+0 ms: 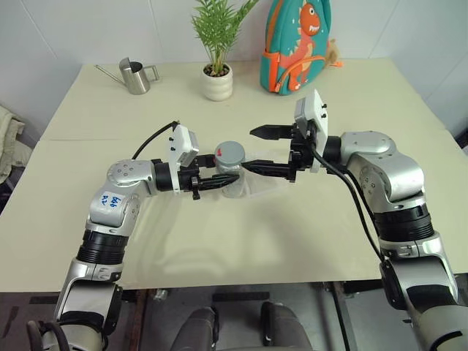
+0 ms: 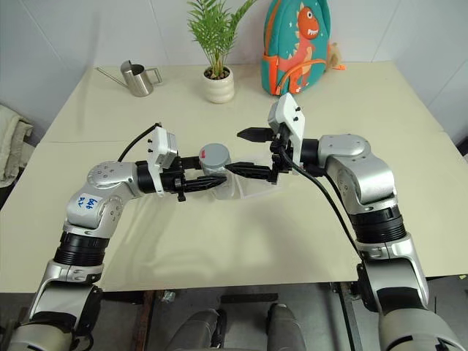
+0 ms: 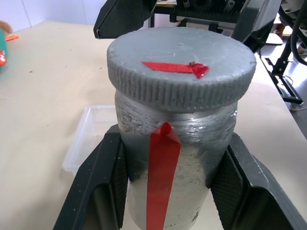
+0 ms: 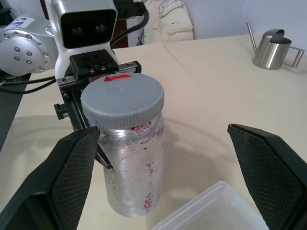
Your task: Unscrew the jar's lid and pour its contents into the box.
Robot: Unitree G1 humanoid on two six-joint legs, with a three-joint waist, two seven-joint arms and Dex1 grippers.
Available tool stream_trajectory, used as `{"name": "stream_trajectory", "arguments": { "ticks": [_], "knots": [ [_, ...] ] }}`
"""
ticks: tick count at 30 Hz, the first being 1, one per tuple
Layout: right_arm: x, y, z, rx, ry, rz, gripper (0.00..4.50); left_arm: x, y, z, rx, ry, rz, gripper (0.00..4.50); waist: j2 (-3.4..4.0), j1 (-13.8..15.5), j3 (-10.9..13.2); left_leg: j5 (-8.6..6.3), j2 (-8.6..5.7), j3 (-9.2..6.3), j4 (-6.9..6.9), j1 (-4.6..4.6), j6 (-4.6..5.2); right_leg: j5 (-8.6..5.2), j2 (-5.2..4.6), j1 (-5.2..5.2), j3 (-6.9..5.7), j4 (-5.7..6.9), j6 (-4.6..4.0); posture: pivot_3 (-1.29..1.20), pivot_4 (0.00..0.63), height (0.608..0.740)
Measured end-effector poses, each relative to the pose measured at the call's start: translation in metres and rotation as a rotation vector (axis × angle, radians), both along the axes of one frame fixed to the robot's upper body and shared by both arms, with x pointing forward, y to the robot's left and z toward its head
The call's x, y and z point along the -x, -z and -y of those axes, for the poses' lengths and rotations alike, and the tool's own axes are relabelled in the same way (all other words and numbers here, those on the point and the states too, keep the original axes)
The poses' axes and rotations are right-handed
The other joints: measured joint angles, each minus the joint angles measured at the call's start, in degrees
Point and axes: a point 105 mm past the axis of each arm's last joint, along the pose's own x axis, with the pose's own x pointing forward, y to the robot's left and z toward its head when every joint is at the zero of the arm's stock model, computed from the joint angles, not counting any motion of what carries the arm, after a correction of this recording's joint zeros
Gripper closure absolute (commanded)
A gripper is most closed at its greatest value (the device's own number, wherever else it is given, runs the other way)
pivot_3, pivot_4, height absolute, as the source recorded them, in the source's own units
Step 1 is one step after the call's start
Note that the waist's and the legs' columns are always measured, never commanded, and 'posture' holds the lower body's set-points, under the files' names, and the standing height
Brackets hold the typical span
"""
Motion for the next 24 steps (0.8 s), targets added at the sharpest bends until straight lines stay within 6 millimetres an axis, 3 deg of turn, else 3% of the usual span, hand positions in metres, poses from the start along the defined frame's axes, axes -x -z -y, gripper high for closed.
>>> {"name": "stream_trajectory", "arguments": {
  "ticks": [14, 19, 24],
  "knots": [
    [0.012, -0.005, -0.006, -0.053, -0.089, -0.056, 0.02, 0.001, 0.001, -0.001, -0.004, 0.005, 0.000, 2.57, 0.00, 0.2, 0.0, 0.00, -0.02, -0.01, 0.02, 0.00, 0.00, 0.00, -0.04, 0.01, -0.01, 0.00, 0.00, 0.00, 0.150, 0.740],
    [0.010, -0.014, -0.021, -0.075, -0.092, -0.032, 0.02, 0.002, 0.001, 0.000, -0.006, 0.007, 0.003, 2.57, 0.00, 0.1, 0.0, 0.00, -0.01, -0.01, 0.02, 0.00, 0.00, 0.00, -0.03, 0.01, 0.00, 0.02, 0.00, 0.00, 0.150, 0.740],
    [0.011, -0.008, -0.036, -0.073, -0.107, -0.041, 0.02, 0.003, -0.001, 0.001, -0.007, 0.011, 0.011, 2.57, 0.00, 0.1, 0.0, 0.00, -0.03, -0.02, 0.02, -0.01, 0.00, 0.00, -0.05, 0.00, -0.01, 0.01, 0.00, 0.00, 0.150, 0.740]
  ]
}}
